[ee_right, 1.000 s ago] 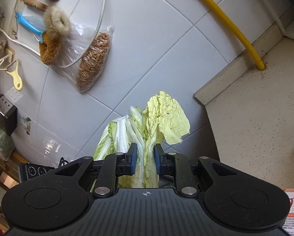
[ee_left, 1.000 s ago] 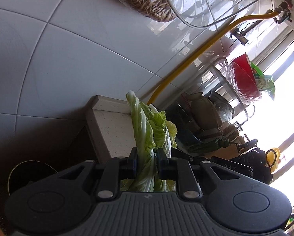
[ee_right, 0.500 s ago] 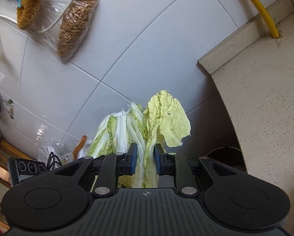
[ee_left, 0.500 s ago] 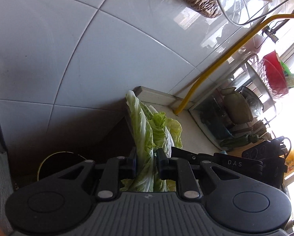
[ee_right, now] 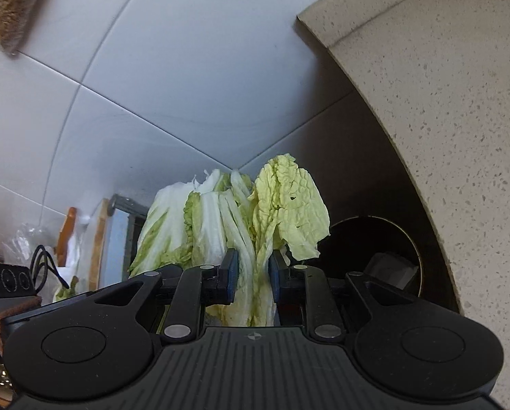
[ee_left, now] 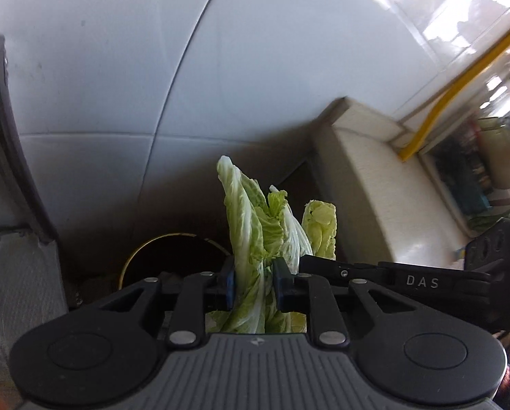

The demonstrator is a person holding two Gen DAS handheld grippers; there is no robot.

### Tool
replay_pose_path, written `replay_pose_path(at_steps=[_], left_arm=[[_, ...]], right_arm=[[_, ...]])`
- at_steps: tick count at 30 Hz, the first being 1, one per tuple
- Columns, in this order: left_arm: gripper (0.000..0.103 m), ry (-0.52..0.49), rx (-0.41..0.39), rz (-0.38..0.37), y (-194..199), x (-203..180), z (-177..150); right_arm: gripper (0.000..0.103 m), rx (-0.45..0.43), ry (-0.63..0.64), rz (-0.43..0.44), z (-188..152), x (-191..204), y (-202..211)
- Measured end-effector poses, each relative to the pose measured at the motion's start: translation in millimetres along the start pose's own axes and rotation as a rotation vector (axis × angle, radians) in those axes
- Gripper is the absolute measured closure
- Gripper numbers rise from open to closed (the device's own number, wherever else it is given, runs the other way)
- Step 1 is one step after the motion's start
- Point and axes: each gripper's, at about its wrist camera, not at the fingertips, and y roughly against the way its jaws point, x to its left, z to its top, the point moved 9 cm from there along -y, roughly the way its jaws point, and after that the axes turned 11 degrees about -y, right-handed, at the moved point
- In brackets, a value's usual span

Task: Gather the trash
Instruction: 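Open both grippers over the trash bin to drop the cabbage leaves, then raise both grippers from the bin back toward the counter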

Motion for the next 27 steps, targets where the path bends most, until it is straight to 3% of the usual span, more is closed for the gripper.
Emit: replay_pose_path(at_steps=[6, 8, 10, 14, 19, 22, 27], left_arm=[[0.072, -0.009, 0.114, 0.057, -36.6, 10.9, -5.8], [0.063, -0.025, 0.118, 0.065, -40.0, 8.8, -4.5], [0.061, -0.033, 0.117, 0.073, -41.3, 7.8, -2.6], [0.060, -0.001, 0.111, 0.042, -39.9, 9.9, -1.0], [0.059, 0.031, 0.083, 0.016, -31.3, 10.0, 1.2], [0.059, 0.028, 0.072, -0.013, -22.1, -1.3, 0.2], [0.054, 0.013, 0.012, -0.078, 10.1, -31.3, 1.5]], right_arm=[[0.067, 0.040, -0.038, -0.092, -1.9, -21.6, -44.9], [0.050, 0.042, -0.053, -0.106, -2.3, -28.2, -55.4], [0.045, 0.030, -0.042, -0.150, -1.5, -35.1, -63.9], [0.044, 0.024, -0.065, -0.171, -4.9, -41.4, -66.7], [0.042, -0.014, -0.069, -0.147, -7.7, -34.9, -35.4], [0.032, -0.056, -0.071, -0.118, -9.7, -28.6, -2.9], [0.032, -0.111, -0.066, -0.066, -13.1, -16.0, 45.8]])
